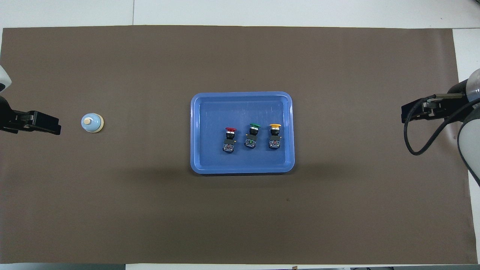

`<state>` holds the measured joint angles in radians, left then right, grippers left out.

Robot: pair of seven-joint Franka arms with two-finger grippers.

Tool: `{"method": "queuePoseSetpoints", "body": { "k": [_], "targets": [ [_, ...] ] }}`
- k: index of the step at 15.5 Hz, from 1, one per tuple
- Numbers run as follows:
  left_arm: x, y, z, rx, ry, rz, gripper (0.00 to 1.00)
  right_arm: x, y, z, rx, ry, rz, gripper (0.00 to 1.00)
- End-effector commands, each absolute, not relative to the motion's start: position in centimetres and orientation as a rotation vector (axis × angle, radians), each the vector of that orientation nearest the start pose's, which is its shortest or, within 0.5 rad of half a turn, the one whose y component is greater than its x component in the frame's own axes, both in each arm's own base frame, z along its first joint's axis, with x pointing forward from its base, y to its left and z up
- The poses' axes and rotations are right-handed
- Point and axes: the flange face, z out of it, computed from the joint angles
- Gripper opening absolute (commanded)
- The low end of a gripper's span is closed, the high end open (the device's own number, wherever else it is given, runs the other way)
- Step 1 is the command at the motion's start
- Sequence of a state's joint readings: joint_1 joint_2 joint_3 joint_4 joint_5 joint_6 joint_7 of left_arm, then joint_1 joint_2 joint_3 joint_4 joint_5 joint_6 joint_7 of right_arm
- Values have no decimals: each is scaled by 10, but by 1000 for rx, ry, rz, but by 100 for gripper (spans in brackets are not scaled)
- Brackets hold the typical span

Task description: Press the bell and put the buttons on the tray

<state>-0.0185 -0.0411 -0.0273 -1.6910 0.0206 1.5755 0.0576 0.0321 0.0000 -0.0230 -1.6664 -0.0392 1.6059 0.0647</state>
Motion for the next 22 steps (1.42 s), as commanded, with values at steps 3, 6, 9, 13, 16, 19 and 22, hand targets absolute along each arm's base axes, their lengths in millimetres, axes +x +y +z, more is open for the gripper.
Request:
{"method": "queuePoseSetpoints", "body": {
  "k": [3, 6, 9, 13, 16, 19, 22],
  "targets": [
    [527, -16, 582, -3110, 97, 55, 43, 548, -1, 584, -3189, 64, 103, 100],
    [534, -6, 560, -3112, 69, 53, 0, 548, -2, 584, -3188, 66, 103, 100],
    [540, 17, 526, -3113, 17, -23, 0, 548, -1, 584, -3190, 64, 103, 100],
    [569, 18, 455, -3117, 32, -1, 0, 548, -2, 584, -3190, 66, 103, 100],
    [581, 19, 410, -3119, 32, -35, 0, 548, -1, 584, -3190, 64, 103, 100],
    [588, 29, 376, -3120, 6, -71, 0, 548, -2, 584, -3190, 66, 103, 100],
    [592, 30, 368, -3119, 4, -104, 0, 548, -1, 584, -3190, 64, 103, 100]
  ]
}}
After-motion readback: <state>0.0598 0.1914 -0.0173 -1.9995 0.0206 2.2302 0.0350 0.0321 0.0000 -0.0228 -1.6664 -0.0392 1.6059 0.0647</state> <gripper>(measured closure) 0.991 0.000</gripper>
